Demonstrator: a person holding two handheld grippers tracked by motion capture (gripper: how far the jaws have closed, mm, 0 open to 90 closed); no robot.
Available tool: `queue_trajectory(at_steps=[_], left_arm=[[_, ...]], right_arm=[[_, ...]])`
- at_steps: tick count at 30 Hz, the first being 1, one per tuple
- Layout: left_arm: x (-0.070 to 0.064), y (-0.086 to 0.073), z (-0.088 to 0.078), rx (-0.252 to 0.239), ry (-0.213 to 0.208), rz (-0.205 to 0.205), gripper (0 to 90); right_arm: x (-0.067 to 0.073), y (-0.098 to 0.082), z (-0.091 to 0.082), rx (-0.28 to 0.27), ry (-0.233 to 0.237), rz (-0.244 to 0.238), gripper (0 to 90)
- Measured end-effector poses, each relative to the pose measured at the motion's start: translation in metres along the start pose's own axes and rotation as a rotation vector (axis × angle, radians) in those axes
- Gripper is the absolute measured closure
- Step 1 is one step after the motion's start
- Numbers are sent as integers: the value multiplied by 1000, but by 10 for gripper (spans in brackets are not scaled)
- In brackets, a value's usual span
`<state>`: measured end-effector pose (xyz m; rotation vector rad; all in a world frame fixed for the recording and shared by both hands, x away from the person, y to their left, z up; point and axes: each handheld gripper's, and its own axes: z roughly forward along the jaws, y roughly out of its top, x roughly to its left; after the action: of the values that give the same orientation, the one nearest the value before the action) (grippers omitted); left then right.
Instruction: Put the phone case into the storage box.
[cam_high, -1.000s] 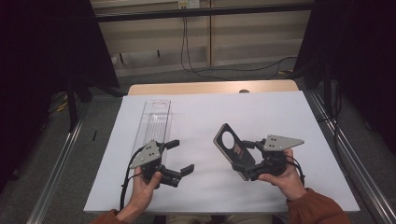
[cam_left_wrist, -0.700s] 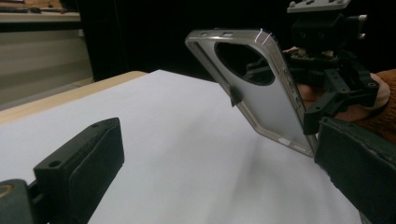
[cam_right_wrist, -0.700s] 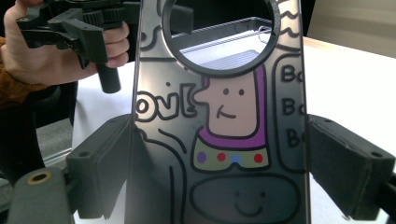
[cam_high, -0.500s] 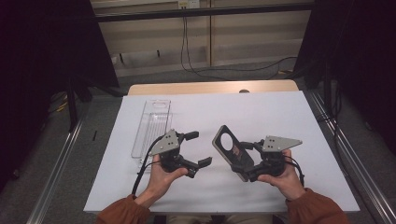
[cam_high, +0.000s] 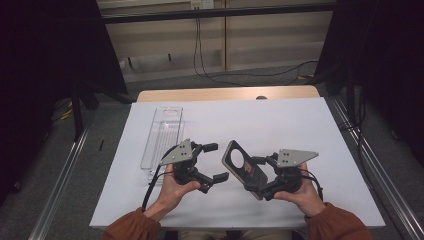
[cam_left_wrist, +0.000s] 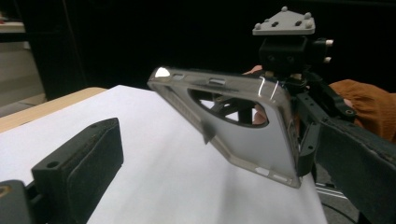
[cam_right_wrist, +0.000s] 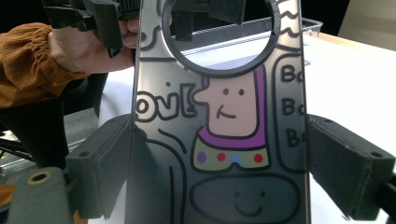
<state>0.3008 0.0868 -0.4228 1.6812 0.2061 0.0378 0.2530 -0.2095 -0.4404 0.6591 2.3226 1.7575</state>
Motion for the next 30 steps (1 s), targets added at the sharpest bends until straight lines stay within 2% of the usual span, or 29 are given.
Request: queue_trajectory(at_steps=[1, 3, 4, 9, 15, 19, 22, 27, 30], left_arm=[[0, 0, 2, -10, -6, -2, 10], [3, 0, 7, -28, -41, -32, 9], [3, 1, 8, -20, -34, -20, 13], [8, 2, 14, -1, -46, -9, 10], [8, 2, 15, -19, -77, -18, 8], [8, 3, 14, -44, -116, -24, 0], [7, 4, 14, -50, -129, -2, 0], [6, 4, 16, -49, -154, -1, 0], [3, 3, 19, -44, -176, -4, 0]], right_arm=[[0, 0, 1, 1, 5, -2, 122], [0, 0, 1, 1, 16, 12, 122], [0, 0, 1, 3, 16, 9, 122], [0, 2, -1, -10, 15, 6, 122], [1, 3, -2, -5, 28, 6, 122], [3, 3, -1, -10, 61, -4, 122], [4, 4, -2, -18, 68, -12, 122], [4, 5, -1, -23, 93, -13, 122], [5, 5, -1, -18, 116, 2, 122]])
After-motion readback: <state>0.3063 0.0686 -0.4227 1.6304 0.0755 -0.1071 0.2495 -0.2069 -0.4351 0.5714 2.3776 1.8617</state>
